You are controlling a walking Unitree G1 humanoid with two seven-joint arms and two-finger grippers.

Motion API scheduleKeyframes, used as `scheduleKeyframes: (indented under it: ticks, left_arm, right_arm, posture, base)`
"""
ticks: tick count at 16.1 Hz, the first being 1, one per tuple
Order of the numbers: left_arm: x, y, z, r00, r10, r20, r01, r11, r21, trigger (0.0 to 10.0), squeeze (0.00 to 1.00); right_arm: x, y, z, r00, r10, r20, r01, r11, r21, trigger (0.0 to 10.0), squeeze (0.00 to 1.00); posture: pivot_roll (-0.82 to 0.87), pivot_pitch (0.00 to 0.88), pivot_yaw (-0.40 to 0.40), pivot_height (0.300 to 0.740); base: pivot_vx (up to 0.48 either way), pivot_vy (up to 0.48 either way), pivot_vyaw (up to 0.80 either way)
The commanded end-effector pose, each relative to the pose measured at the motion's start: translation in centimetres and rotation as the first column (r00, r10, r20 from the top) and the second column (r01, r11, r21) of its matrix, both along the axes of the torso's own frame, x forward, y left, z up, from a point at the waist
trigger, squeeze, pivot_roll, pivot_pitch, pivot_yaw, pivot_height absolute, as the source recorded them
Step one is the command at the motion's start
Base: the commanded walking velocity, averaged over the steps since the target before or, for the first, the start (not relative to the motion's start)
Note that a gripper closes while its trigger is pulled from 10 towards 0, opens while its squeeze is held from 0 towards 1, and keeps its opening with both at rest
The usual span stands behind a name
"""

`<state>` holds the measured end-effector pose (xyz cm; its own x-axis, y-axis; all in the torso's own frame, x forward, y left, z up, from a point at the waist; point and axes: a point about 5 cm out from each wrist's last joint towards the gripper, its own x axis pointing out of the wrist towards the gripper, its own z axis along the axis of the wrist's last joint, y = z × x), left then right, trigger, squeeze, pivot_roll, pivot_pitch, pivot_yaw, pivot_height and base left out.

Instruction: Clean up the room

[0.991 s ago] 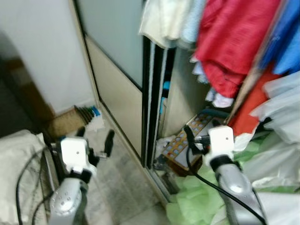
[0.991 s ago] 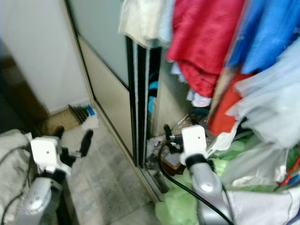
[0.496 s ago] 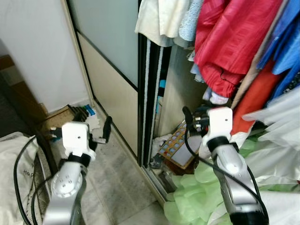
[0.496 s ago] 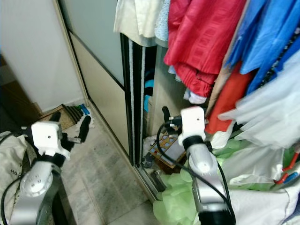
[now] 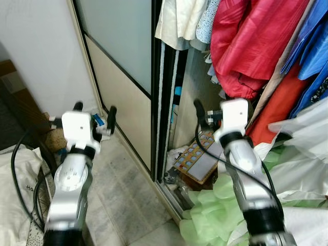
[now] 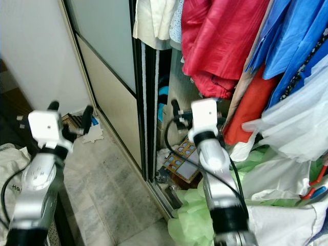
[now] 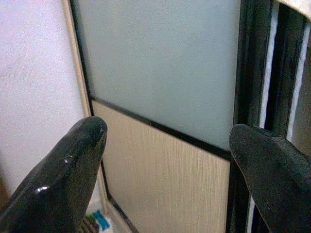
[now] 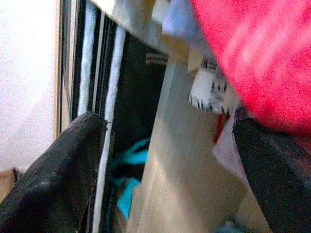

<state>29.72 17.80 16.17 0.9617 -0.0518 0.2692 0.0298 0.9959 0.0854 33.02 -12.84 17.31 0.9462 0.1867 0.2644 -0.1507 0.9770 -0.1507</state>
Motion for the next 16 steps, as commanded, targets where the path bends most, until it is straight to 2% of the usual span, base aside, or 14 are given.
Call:
scheduleKeyframes:
  ticks: [1,4,8,9,10,11,13,16]
  left_arm:
    - [0.2,0.0,-0.3,1.000,0.003,-0.006,-0.003,1.000,0.015,10.0,0.00]
    - [0.3,-0.6,-0.1,1.000,-0.014,-0.008,0.015,0.999,0.033,10.0,0.00]
    - [-0.6,0.3,-0.5,0.999,0.041,-0.010,-0.040,0.999,0.036,10.0,0.00]
    - [-0.6,0.2,0.4,0.998,0.056,0.013,-0.056,0.998,0.031,10.0,0.00]
    - [-0.6,0.2,0.4,0.998,0.056,0.013,-0.056,0.998,0.031,10.0,0.00]
    - [-0.8,0.0,1.3,0.998,0.060,0.029,-0.061,0.998,0.028,10.0,0.00]
    - [-1.6,-1.1,1.9,1.000,0.018,0.010,-0.018,1.000,0.022,10.0,0.00]
    - [-2.1,-2.8,2.0,0.997,-0.071,-0.013,0.071,0.997,0.016,10.0,0.00]
  right_arm:
    - [0.3,-0.3,0.2,1.000,-0.020,0.013,0.019,1.000,0.024,10.0,0.00]
    - [0.8,0.5,0.2,1.000,0.001,0.015,-0.002,1.000,0.031,10.0,0.00]
    - [1.2,1.1,-0.6,1.000,0.023,-0.004,-0.023,0.999,0.027,10.0,0.00]
    - [1.6,1.6,-0.2,0.999,0.044,0.004,-0.044,0.999,0.022,10.0,0.00]
    - [1.6,1.6,-0.2,0.999,0.044,0.004,-0.044,0.999,0.022,10.0,0.00]
    - [2.0,1.9,0.5,0.998,0.065,0.026,-0.065,0.998,0.009,10.0,0.00]
    - [2.2,1.3,1.0,0.998,0.031,0.046,-0.032,0.999,0.022,10.0,0.00]
    - [1.0,1.3,-0.4,1.000,-0.008,0.018,0.007,0.999,0.051,10.0,0.00]
  posture:
    - [-0.02,0.000,-0.021,0.740]
    - [0.01,0.000,-0.042,0.740]
    - [0.06,0.000,-0.090,0.740]
    - [0.07,0.000,-0.104,0.740]
    - [0.07,0.000,-0.104,0.740]
    - [0.06,0.000,-0.090,0.740]
    - [0.05,0.000,-0.058,0.740]
    - [0.03,0.000,-0.038,0.740]
  base:
    - [0.000,0.000,0.00]
    - [0.000,0.000,0.00]
    - [0.000,0.000,0.00]
    - [0.000,0.000,0.00]
    - [0.000,0.000,0.00]
    - [0.000,0.000,0.00]
    - [0.000,0.000,0.00]
    - [0.000,0.000,0.00]
